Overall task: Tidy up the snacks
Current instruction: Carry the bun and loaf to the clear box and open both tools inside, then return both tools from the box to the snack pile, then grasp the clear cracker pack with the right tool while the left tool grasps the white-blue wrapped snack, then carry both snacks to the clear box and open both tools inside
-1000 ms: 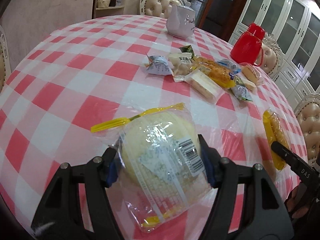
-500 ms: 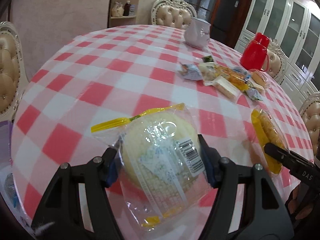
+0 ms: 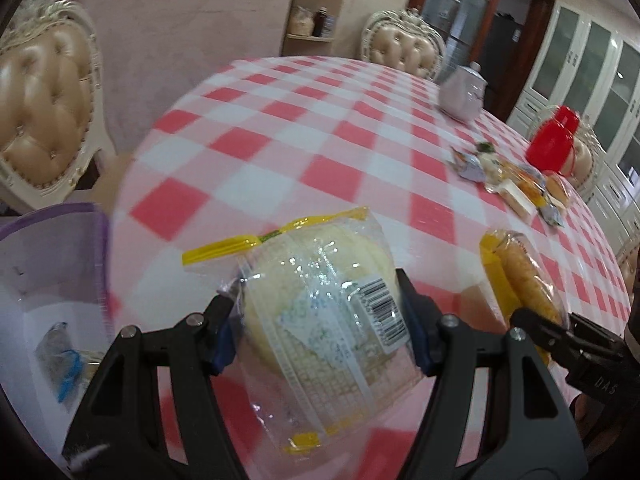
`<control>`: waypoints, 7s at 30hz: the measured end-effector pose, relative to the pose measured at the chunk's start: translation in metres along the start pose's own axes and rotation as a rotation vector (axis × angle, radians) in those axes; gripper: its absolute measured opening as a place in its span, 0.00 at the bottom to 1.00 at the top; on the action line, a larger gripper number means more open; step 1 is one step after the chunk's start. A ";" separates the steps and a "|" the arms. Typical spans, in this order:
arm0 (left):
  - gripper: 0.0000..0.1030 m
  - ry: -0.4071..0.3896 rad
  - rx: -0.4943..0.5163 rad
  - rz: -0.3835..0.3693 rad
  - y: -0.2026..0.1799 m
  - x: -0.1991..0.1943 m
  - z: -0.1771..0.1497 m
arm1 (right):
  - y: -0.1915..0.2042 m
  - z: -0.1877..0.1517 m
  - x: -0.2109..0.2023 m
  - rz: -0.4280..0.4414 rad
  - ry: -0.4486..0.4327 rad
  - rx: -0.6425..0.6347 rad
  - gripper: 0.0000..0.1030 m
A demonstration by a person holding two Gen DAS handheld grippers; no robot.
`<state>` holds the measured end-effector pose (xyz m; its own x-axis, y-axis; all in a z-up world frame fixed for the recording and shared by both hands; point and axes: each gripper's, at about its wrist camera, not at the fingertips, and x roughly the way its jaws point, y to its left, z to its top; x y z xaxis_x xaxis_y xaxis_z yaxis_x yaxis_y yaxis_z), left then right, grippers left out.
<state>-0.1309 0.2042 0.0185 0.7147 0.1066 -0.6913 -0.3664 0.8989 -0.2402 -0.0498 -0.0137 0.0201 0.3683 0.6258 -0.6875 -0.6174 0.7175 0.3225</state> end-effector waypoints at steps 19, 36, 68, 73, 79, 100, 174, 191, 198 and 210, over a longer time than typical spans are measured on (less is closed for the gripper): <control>0.68 -0.039 -0.135 0.148 0.114 -0.039 -0.011 | 0.119 0.000 0.057 0.190 0.107 -0.150 0.48; 0.68 -0.026 -0.262 0.381 0.222 -0.074 -0.040 | 0.233 -0.034 0.089 0.346 0.219 -0.391 0.48; 0.92 0.113 0.331 -0.114 -0.198 0.124 0.090 | -0.165 0.031 -0.064 -0.178 -0.087 0.238 0.59; 0.92 0.235 0.129 -0.210 -0.184 0.164 0.111 | -0.184 0.059 -0.035 -0.290 -0.001 0.107 0.60; 0.92 0.232 0.094 -0.299 -0.175 0.164 0.109 | -0.184 0.098 0.020 -0.260 0.076 -0.077 0.65; 0.92 0.218 0.014 -0.295 -0.159 0.177 0.105 | -0.192 0.151 0.071 -0.173 0.106 -0.238 0.73; 0.39 -0.042 0.235 -0.156 -0.124 0.061 0.057 | -0.082 0.026 -0.030 -0.236 -0.078 0.043 0.36; 0.40 -0.098 0.275 -0.036 -0.062 -0.007 0.018 | -0.004 0.008 -0.017 -0.215 -0.060 -0.082 0.36; 0.40 -0.115 0.215 0.021 -0.011 -0.033 0.012 | 0.041 0.007 -0.002 -0.180 -0.045 -0.156 0.36; 0.40 -0.119 0.088 0.173 0.092 -0.063 -0.006 | 0.149 -0.001 0.046 -0.049 0.016 -0.348 0.36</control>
<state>-0.2133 0.2782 0.0362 0.7127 0.3067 -0.6308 -0.4399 0.8959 -0.0614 -0.1259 0.1214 0.0359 0.3940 0.5867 -0.7075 -0.8004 0.5974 0.0497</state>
